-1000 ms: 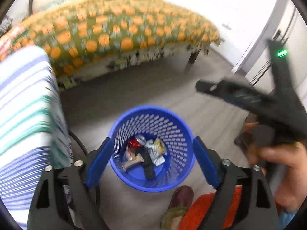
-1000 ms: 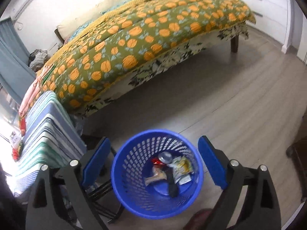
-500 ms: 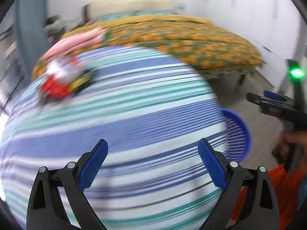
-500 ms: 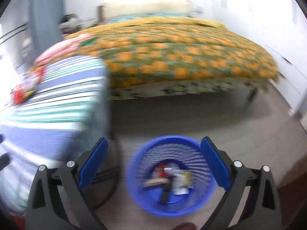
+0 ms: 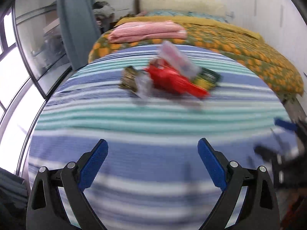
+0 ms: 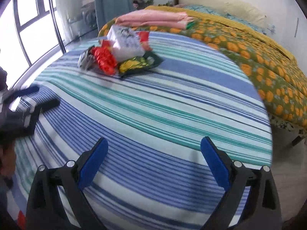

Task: Collect trash
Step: 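Return both tools to the table and grasp the gold wrapper with left tool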

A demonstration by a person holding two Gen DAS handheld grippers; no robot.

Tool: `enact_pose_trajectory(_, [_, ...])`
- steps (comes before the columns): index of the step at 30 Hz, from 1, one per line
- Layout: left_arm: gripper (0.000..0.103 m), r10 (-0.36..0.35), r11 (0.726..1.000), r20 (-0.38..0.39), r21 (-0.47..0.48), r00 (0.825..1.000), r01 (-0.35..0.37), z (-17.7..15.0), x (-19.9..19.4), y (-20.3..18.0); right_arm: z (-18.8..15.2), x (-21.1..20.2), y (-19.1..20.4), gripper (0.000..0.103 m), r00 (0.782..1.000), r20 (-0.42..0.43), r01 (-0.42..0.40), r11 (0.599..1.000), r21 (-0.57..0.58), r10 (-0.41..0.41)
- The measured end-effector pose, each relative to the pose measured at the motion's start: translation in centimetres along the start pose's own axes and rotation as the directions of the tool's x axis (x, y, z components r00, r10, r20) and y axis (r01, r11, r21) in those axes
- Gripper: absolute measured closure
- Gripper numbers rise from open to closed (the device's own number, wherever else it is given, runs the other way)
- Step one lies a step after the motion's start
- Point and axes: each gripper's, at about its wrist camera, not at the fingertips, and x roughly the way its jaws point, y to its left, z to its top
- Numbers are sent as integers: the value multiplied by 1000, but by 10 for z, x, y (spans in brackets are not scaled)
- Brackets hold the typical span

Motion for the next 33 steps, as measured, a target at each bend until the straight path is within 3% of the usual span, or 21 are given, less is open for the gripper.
enact_pose_trajectory(7, [10, 84, 997, -46, 2, 995, -84, 50, 65, 20, -4, 10, 4, 8, 999, -31, -8, 1000, 6, 8])
enact_pose_trajectory(12, [10, 136, 991, -48, 23, 989, -136, 71, 78, 25, -3, 11, 6, 7, 999, -35, -7, 1000, 8, 7])
enact_pose_trajectory(17, [10, 113, 991, -60, -66, 992, -117, 54, 61, 70, -3, 12, 6, 7, 999, -35, -7, 1000, 8, 7])
enact_pose_trajectory(21, [10, 138, 988, -80, -57, 987, -143, 30, 51, 103, -3, 12, 6, 7, 999, -34, -6, 1000, 8, 7])
enact_pose_trajectory(25, [10, -8, 999, -57, -38, 998, 6, 24, 35, 110, -3, 12, 6, 7, 999, -34, -6, 1000, 8, 7])
enact_pose_trajectory(29, [10, -142, 989, -24, -38, 990, 141, 49, 35, 88, -3, 11, 6, 7, 999, -34, -5, 1000, 8, 5])
enact_pose_trajectory(33, [10, -178, 984, -62, -9, 982, 177, 76, 66, 57, -3, 11, 6, 7, 999, -34, -5, 1000, 8, 5])
